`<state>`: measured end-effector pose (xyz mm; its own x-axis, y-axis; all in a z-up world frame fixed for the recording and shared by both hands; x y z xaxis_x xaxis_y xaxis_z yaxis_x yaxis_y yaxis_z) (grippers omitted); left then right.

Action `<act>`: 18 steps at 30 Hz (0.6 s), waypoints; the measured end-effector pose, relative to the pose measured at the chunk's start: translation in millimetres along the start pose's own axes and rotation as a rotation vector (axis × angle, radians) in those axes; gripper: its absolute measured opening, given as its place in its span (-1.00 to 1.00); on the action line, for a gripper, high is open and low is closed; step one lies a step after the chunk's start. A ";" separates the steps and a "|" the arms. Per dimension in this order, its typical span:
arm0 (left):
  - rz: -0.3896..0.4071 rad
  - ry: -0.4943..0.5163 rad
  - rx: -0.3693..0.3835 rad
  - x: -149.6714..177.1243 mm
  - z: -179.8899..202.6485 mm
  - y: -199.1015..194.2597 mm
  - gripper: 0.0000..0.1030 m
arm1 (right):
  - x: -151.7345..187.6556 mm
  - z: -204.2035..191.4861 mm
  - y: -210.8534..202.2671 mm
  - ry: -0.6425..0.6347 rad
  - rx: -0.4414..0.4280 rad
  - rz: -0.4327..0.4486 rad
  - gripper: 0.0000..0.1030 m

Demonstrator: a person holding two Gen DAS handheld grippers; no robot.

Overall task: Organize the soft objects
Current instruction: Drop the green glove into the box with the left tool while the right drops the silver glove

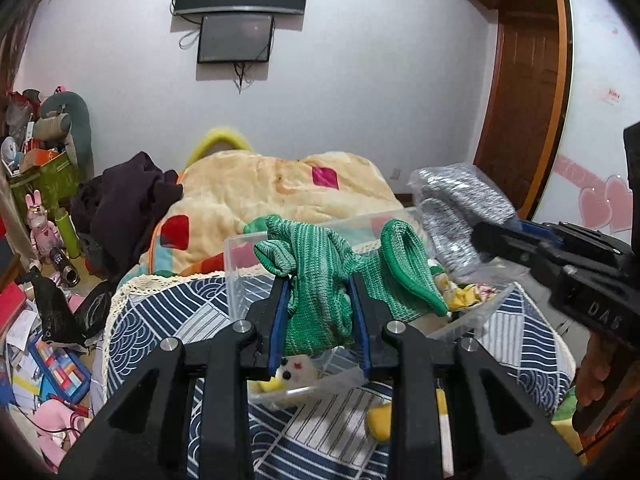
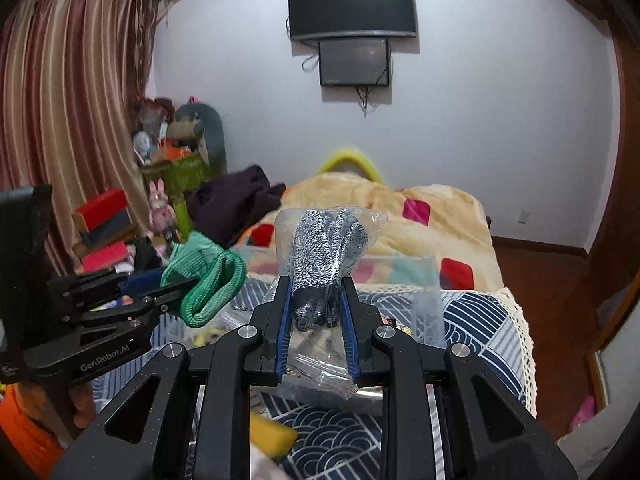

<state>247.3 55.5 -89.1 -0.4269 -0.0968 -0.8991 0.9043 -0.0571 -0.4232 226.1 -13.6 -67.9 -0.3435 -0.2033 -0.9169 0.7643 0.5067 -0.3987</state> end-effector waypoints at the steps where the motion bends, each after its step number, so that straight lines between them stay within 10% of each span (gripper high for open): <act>1: -0.014 -0.001 0.001 1.9 0.4 6.7 -0.44 | 3.9 0.4 4.9 -0.002 0.000 -0.018 -0.60; 18: -0.157 0.003 -0.019 31.3 -3.6 73.8 -0.34 | 48.0 14.4 40.7 -0.031 0.034 -0.216 -0.56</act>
<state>300.7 51.8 -148.9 -0.5628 -0.0852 -0.8222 0.8266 -0.0521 -0.5604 248.6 -14.8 -128.4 -0.4845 -0.3302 -0.8101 0.6929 0.4203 -0.5858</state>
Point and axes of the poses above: each gripper's, at about its wrist camera, not at the fingertips, and y roughly the way its jaws point, z to its right, x to its underside, the point moved 9 cm from there along y, roughly the way its jaws point, and after that the axes turned 7 degrees about z, right-handed, at the moved point
